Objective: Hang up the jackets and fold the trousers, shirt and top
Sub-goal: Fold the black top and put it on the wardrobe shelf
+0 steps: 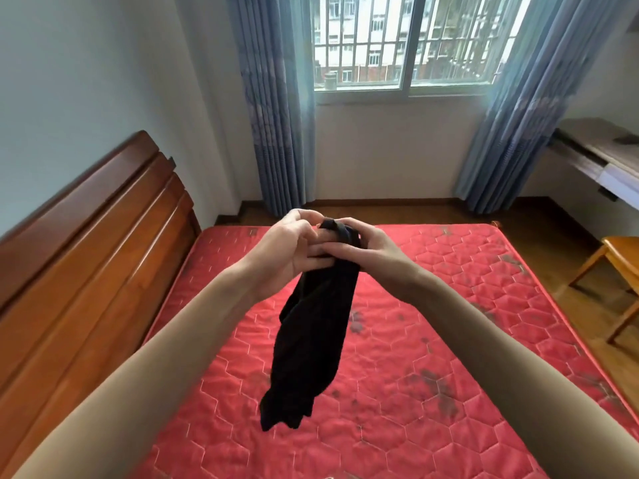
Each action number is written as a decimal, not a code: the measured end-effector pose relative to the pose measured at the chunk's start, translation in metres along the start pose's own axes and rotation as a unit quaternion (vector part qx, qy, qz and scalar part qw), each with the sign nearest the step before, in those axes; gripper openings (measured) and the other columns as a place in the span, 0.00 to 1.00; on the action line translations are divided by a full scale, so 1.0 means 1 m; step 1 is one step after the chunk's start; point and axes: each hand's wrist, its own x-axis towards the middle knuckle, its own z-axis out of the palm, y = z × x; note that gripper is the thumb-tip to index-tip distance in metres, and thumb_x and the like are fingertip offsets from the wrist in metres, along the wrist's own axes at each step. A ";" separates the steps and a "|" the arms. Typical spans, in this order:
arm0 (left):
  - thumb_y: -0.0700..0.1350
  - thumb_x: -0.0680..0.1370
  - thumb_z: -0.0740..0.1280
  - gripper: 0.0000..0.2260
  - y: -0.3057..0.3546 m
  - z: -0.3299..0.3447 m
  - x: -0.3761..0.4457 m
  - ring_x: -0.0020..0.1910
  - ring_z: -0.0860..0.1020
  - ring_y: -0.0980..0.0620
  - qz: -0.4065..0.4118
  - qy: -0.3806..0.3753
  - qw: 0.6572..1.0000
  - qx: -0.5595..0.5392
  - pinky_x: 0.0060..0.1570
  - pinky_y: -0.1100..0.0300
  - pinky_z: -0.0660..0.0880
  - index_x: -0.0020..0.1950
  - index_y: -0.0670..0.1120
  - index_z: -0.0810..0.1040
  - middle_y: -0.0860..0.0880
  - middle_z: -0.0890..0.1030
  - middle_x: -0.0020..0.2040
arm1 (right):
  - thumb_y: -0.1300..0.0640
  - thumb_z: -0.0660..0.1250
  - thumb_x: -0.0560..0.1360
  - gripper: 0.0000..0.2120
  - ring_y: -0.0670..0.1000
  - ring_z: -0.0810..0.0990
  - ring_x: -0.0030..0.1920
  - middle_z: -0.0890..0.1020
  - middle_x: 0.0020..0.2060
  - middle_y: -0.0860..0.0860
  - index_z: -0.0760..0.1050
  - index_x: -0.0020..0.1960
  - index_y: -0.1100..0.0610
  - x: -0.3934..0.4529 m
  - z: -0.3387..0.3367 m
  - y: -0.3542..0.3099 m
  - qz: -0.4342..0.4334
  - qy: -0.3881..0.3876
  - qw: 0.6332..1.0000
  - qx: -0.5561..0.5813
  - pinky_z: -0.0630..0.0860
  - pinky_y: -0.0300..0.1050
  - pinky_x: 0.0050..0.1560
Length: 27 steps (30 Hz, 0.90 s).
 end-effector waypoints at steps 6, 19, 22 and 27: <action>0.33 0.82 0.54 0.14 -0.001 -0.018 -0.004 0.51 0.88 0.42 0.127 0.083 0.984 0.099 0.47 0.50 0.85 0.58 0.39 0.78 0.40 0.88 0.50 | 0.63 0.64 0.85 0.08 0.43 0.77 0.44 0.81 0.43 0.48 0.81 0.55 0.64 0.004 0.000 -0.002 -0.051 0.038 0.992 -0.109 0.76 0.43 0.47; 0.41 0.80 0.70 0.07 -0.119 -0.003 0.021 0.41 0.84 0.55 0.151 0.046 0.901 0.405 0.47 0.53 0.83 0.56 0.50 0.84 0.54 0.86 0.45 | 0.57 0.71 0.80 0.06 0.45 0.80 0.40 0.84 0.38 0.51 0.85 0.45 0.57 0.007 -0.050 -0.029 -0.030 0.126 0.980 -0.152 0.77 0.42 0.41; 0.41 0.81 0.68 0.04 -0.119 -0.006 0.025 0.40 0.83 0.52 0.150 0.096 0.892 0.415 0.45 0.49 0.80 0.48 0.45 0.81 0.51 0.84 0.41 | 0.55 0.72 0.80 0.05 0.45 0.85 0.43 0.87 0.43 0.52 0.86 0.48 0.53 -0.003 -0.073 -0.035 -0.033 0.129 0.975 -0.180 0.80 0.41 0.45; 0.35 0.82 0.56 0.08 -0.109 -0.005 0.035 0.38 0.70 0.49 0.114 0.070 0.941 0.312 0.39 0.46 0.69 0.46 0.33 0.70 0.45 0.72 0.38 | 0.64 0.63 0.82 0.14 0.47 0.86 0.52 0.88 0.49 0.47 0.85 0.54 0.51 -0.016 -0.099 -0.047 -0.029 0.130 0.968 -0.213 0.80 0.42 0.56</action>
